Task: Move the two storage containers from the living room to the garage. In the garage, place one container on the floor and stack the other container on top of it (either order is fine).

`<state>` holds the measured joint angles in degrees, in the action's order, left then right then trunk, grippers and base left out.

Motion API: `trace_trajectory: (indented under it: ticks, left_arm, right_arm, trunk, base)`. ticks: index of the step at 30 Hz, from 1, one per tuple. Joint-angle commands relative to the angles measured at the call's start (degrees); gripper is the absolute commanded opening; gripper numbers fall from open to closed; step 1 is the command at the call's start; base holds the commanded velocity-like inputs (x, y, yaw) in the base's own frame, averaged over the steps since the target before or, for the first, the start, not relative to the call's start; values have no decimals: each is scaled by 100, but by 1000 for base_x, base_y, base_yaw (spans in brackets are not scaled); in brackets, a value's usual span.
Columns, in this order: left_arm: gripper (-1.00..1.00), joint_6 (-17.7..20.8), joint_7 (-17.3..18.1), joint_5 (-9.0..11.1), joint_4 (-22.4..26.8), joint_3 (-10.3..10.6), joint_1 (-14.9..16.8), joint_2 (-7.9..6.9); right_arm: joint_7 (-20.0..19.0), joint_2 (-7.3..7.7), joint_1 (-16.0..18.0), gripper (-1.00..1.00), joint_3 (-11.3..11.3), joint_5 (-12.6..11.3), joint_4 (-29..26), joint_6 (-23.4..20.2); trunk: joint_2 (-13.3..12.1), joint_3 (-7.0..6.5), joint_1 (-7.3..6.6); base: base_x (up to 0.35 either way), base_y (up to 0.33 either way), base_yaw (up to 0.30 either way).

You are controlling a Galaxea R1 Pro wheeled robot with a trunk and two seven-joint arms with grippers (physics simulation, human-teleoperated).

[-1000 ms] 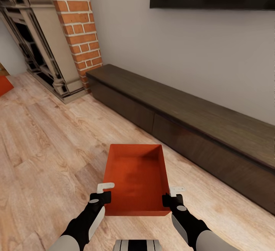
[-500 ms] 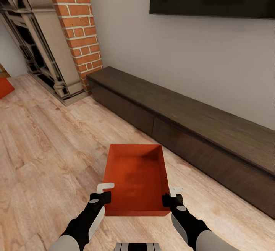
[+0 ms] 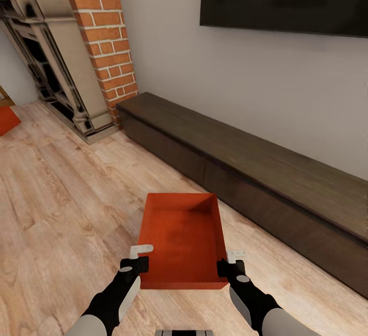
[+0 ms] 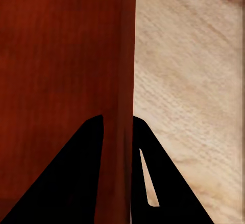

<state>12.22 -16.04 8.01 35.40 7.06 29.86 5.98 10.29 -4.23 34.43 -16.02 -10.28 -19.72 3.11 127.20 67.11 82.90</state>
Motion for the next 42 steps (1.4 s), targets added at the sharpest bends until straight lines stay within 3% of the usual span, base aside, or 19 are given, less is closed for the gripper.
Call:
trace_trajectory:
  ticks: [1, 42]
  left_arm:
    - [-100, 43, -92, -72, 19, 6, 2, -6]
    - [-100, 37, -92, -80, 20, 14, 2, -38]
  right_arm:
    - [43, 1, 2, -100, -59, -89, 12, 23]
    - [43, -8, 2, -100, -59, -104, 12, 0]
  trunk:
    - [-40, -15, -23]
    - [-1684, -751, -924]
  base:
    - [0, 0, 0]
    - [0, 0, 0]
